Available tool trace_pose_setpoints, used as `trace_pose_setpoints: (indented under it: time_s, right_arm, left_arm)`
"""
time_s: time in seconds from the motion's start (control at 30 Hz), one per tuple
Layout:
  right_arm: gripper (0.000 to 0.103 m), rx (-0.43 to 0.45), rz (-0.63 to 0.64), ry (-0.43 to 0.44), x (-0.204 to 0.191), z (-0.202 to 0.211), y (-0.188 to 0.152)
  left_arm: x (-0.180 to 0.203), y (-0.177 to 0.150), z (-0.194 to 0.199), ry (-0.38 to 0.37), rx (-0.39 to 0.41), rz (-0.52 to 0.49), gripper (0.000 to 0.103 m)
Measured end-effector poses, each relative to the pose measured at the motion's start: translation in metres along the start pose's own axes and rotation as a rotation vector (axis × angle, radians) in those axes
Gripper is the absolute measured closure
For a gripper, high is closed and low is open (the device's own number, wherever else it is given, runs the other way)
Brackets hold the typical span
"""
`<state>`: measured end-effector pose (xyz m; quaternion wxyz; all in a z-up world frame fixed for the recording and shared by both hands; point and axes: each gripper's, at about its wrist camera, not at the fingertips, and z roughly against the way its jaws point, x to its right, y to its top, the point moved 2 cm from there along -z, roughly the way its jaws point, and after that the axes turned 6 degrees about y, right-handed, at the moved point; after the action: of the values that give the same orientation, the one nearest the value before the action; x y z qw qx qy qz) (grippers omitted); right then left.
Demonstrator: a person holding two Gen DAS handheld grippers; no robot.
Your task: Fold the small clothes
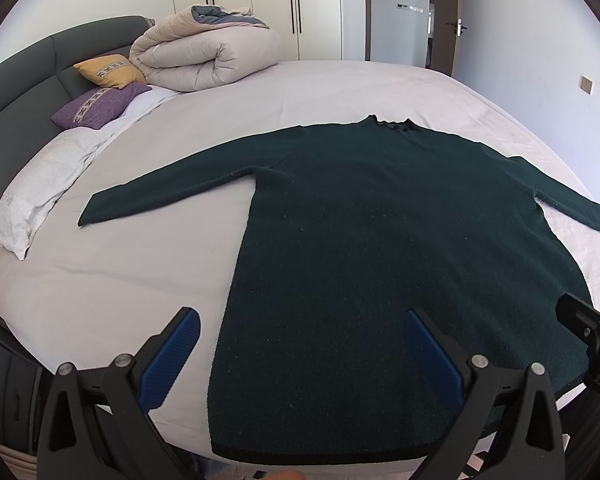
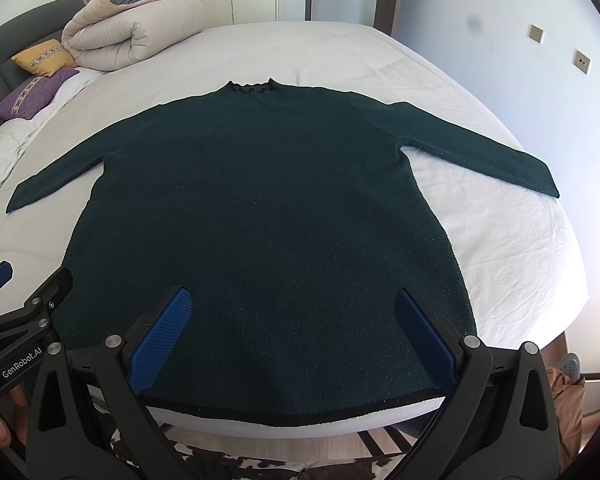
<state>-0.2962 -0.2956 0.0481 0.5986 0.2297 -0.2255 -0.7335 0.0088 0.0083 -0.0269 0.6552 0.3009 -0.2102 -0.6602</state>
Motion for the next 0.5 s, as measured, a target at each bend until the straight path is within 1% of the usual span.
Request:
trace_pose_setpoints:
  time_s: [0.13, 0.2, 0.27, 0.33, 0.37, 0.5]
  right_arm:
    - [0.0, 0.0, 0.003, 0.001, 0.001, -0.003, -0.001]
    - [0.0, 0.003, 0.002, 0.009, -0.001, -0.004, -0.003]
    - [0.0, 0.007, -0.004, 0.028, -0.001, -0.004, -0.001]
    - [0.0, 0.013, -0.014, 0.07, 0.001, -0.003, 0.002]
    - [0.0, 0.018, -0.022, 0.103, -0.001, 0.0, 0.012]
    - [0.0, 0.057, -0.083, 0.244, -0.003, 0.01, 0.034]
  left_arm:
    - [-0.004, 0.003, -0.001, 0.011, 0.013, -0.015, 0.0]
    - [-0.013, 0.006, -0.002, -0.031, 0.022, 0.006, 0.0]
    - [-0.029, 0.012, -0.005, -0.1, 0.024, 0.061, 0.0]
    - [-0.051, 0.021, -0.011, -0.134, 0.031, 0.119, 0.0]
    - [-0.063, 0.028, -0.015, -0.155, 0.036, 0.15, 0.0]
    - [-0.117, 0.053, -0.037, -0.171, 0.059, 0.288, 0.0]
